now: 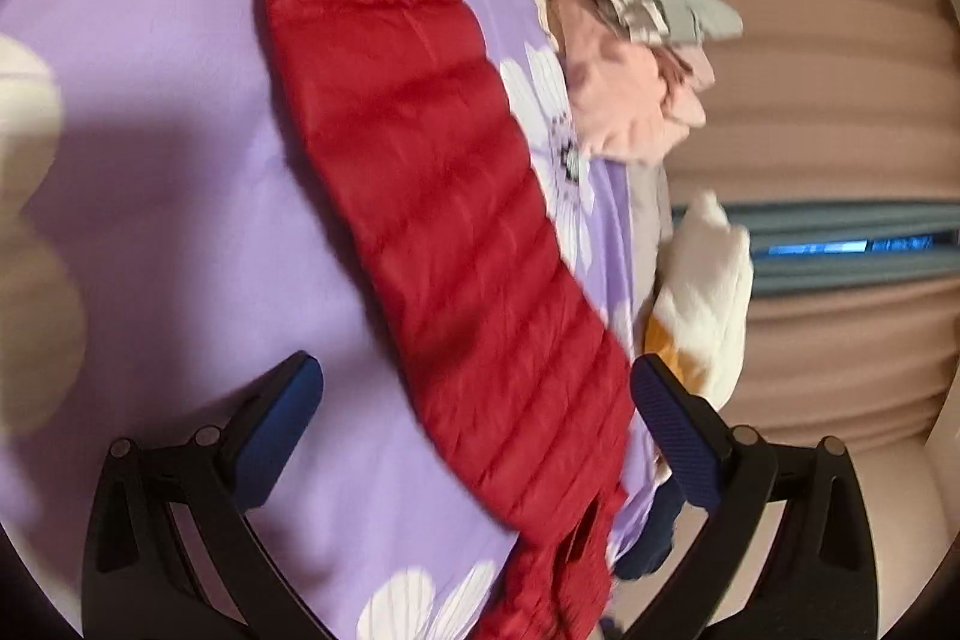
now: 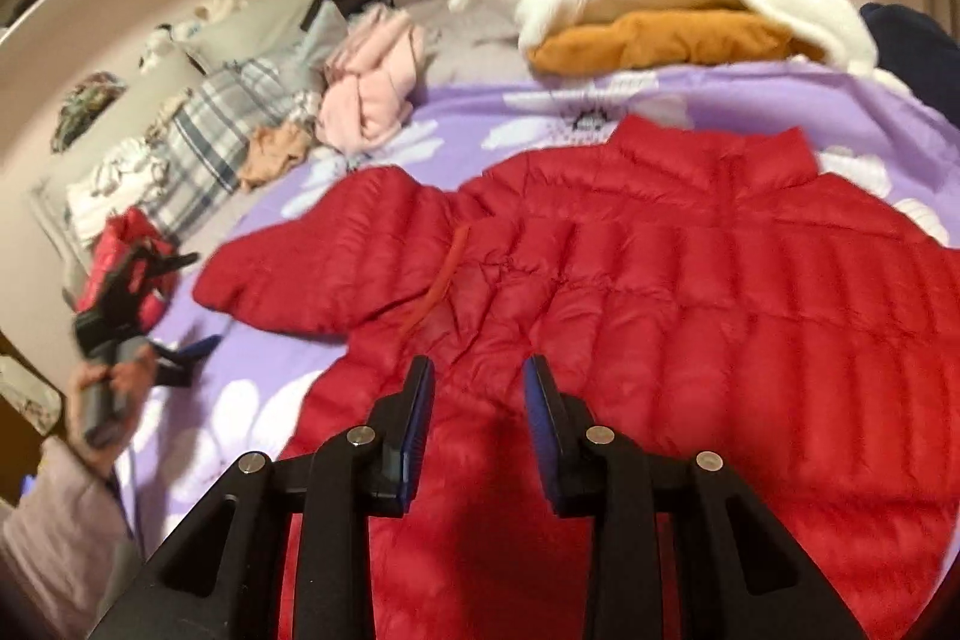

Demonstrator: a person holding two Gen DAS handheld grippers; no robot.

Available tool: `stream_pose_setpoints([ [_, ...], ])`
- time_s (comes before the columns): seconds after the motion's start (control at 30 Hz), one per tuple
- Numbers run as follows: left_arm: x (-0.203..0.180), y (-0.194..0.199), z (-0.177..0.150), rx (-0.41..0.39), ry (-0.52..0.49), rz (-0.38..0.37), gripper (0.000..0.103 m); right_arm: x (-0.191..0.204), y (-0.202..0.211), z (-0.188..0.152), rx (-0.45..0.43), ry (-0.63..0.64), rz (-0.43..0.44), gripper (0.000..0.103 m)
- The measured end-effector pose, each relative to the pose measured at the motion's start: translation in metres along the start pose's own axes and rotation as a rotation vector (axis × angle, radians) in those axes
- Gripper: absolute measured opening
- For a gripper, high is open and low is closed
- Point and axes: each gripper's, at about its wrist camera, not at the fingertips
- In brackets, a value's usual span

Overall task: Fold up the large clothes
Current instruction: 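Grasp the other sleeve cuff with the left gripper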

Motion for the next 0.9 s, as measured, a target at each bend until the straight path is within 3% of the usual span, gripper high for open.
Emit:
stream_pose_setpoints([
  [0.17, -0.007, -0.006, 0.021, -0.060, 0.016, 0.015, 0.102, -0.004, 0.028, -0.016, -0.044, -0.032, -0.003, 0.033],
  [0.23, -0.005, -0.007, 0.027, -0.091, 0.041, 0.040, 0.097, -0.007, 0.036, -0.020, -0.057, -0.048, -0.019, 0.033],
  [0.27, -0.005, -0.007, 0.030, -0.110, 0.052, 0.061, 0.089, -0.007, 0.039, -0.022, -0.058, -0.049, -0.032, 0.033],
  [0.33, -0.004, -0.007, 0.035, -0.126, 0.063, 0.093, 0.063, -0.009, 0.047, -0.029, -0.062, -0.048, -0.067, 0.033],
  [0.37, -0.003, -0.009, 0.038, -0.120, 0.071, 0.100, 0.039, -0.011, 0.051, -0.032, -0.059, -0.053, -0.078, 0.033],
  [0.43, 0.000, -0.012, 0.041, -0.105, 0.090, 0.107, 0.014, -0.014, 0.059, -0.038, -0.064, -0.065, -0.111, 0.033],
  [0.53, -0.007, -0.003, 0.040, -0.141, 0.053, 0.122, 0.008, -0.023, 0.070, -0.048, -0.073, -0.095, -0.142, 0.033],
  [0.7, -0.088, 0.028, 0.010, -0.206, -0.273, 0.159, 0.008, -0.037, 0.087, -0.063, -0.082, -0.141, -0.203, 0.033],
  [0.8, -0.156, 0.046, -0.032, -0.229, -0.509, 0.122, 0.008, -0.045, 0.093, -0.070, -0.096, -0.182, -0.208, 0.033],
  [0.9, -0.218, 0.060, -0.097, -0.229, -0.738, 0.052, 0.009, -0.048, 0.099, -0.079, -0.116, -0.217, -0.203, 0.033],
])
Point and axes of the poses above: each gripper's, at about its wrist camera, not at the fingertips, and y roughly against the way its jaws point, x to its left, z to its top, and after that the axes turned 6 degrees about z, right-handed
